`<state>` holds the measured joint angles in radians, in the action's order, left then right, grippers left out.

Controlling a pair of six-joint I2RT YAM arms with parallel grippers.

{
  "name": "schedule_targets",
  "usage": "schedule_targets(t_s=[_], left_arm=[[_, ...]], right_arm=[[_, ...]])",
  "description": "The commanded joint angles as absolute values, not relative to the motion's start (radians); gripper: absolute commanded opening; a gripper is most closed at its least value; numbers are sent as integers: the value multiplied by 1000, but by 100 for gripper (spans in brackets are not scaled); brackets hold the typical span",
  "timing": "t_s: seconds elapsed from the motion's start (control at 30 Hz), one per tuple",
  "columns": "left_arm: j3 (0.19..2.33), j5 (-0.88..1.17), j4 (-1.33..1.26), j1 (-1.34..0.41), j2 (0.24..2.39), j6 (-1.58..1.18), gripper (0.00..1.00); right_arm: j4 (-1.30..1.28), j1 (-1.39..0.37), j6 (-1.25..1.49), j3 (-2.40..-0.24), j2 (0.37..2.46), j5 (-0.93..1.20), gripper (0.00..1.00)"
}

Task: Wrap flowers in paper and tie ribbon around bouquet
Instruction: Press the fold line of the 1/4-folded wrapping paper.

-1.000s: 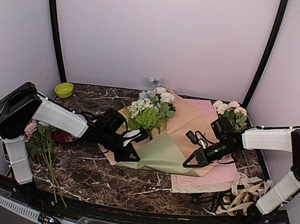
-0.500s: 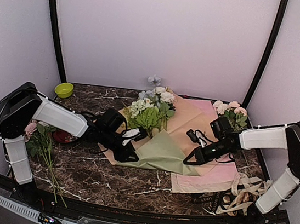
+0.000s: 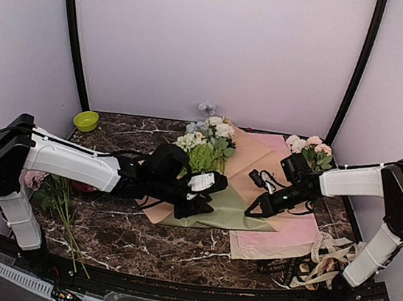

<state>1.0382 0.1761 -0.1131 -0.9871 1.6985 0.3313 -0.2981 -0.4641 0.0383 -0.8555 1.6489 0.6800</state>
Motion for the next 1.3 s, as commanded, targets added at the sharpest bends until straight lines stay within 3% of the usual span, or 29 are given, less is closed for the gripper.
schedule_targets(t_s=[0.0,0.17,0.5,0.93,1.27], left_arm=[[1139,226,-140,-971,1848,324,29],[1272,244,-77,-972,1997,349,27],[1145,281,-26,-977,1965,382,27],[995,158,36,-969,1842,308,31],[835,256,95,-917,1686,239,30]], right_arm=[[-325,-457,29,-892,1661,678,0],[-342,-457,23,-898,1666,674,0],[-356,-458,16,-906,1674,644,0],[-401,-457,-8,-929,1684,609,0],[-407,-459,-13,-931,1690,617,0]])
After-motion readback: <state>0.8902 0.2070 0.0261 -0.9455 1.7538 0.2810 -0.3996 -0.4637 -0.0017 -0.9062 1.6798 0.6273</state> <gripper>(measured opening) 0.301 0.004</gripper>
